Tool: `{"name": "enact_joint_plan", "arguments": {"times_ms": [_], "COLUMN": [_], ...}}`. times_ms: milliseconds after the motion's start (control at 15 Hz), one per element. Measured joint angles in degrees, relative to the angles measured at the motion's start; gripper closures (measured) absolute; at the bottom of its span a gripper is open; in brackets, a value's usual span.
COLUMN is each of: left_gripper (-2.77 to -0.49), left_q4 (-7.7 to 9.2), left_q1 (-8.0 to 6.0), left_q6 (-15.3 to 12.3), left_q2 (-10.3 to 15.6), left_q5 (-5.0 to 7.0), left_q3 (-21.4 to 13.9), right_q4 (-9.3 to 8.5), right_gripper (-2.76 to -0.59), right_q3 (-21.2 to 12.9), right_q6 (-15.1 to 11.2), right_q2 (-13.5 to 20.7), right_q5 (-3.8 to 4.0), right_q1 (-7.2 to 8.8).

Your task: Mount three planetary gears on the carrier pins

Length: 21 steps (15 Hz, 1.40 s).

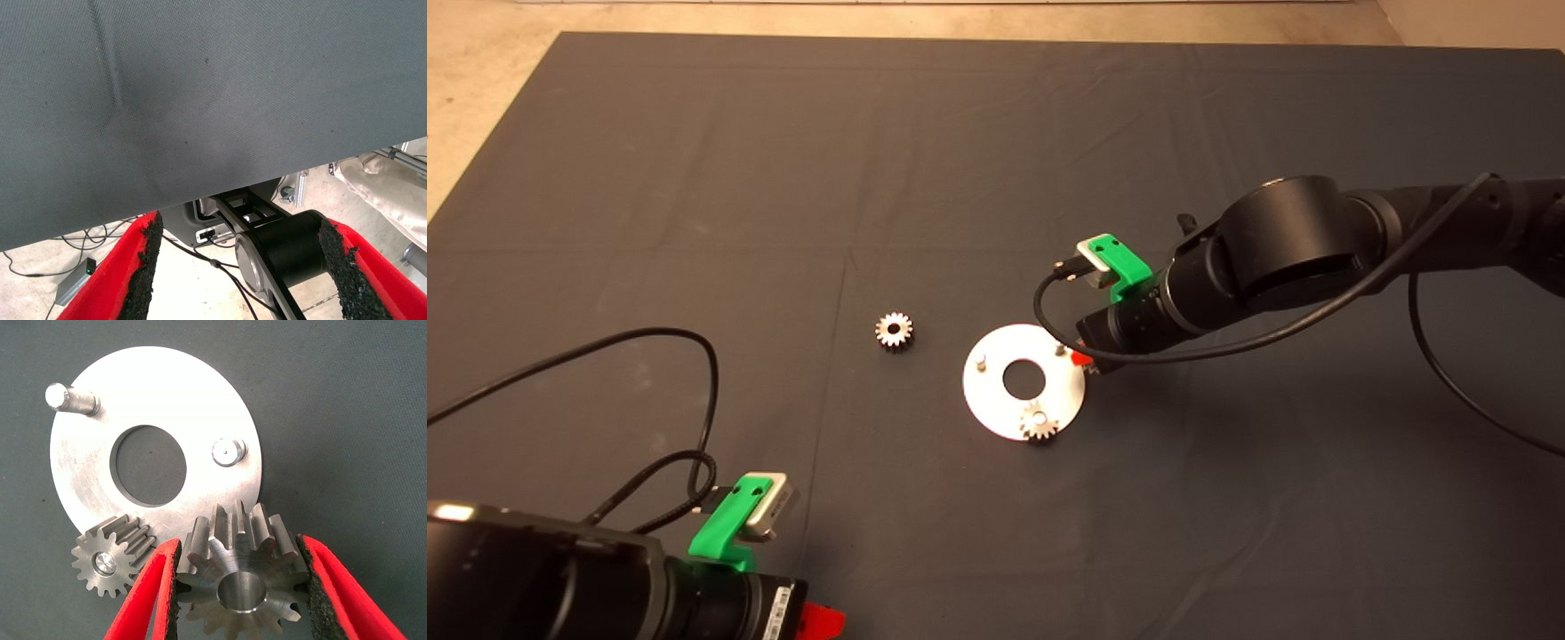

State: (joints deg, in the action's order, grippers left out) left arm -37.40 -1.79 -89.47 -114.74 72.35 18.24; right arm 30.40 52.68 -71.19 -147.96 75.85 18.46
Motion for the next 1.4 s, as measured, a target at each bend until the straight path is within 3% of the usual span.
{"name": "enact_joint_plan", "arguments": {"times_ms": [267,667,800,867,933,1067,1133,1200,1400], "left_gripper": [-1.63,-1.63,-1.63,-1.63,-1.63,-1.63,-1.63,-1.63,-1.63], "left_q4": [-0.02,-0.01,0.0,0.0,-0.02,-0.02,0.0,0.0,0.0], "left_q1": [0.0,0.0,0.0,0.0,0.0,0.0,0.0,0.0,0.0], "left_q6": [0.0,0.0,0.0,0.0,0.0,0.0,0.0,0.0,0.0], "left_q2": [0.0,0.5,0.6,0.6,0.6,0.6,0.6,0.6,0.6], "left_q5": [0.0,0.0,0.0,-0.02,-0.02,-0.02,-0.02,-0.04,-0.05], "left_q3": [0.0,0.0,0.0,0.0,0.0,0.0,0.0,0.0,0.0], "right_q4": [-0.06,-0.06,-0.06,-0.06,-0.06,-0.04,-0.06,-0.06,-0.12], "right_gripper": [-1.01,-1.01,-1.01,-1.01,-1.02,-1.01,-1.01,-1.01,-1.01], "right_q3": [0.5,6.6,6.8,6.9,6.9,7.2,7.2,7.2,7.2], "right_q6": [0.0,0.0,0.1,0.2,0.2,0.2,0.5,0.7,0.9], "right_q2": [-1.3,-7.3,-7.7,-7.8,-7.8,-8.8,-9.5,-10.0,-10.4], "right_q5": [-0.05,0.0,0.52,1.65,3.57,8.35,9.96,10.8,11.08], "right_q1": [0.23,0.26,0.26,0.31,0.54,1.6,2.16,2.46,2.49]}}
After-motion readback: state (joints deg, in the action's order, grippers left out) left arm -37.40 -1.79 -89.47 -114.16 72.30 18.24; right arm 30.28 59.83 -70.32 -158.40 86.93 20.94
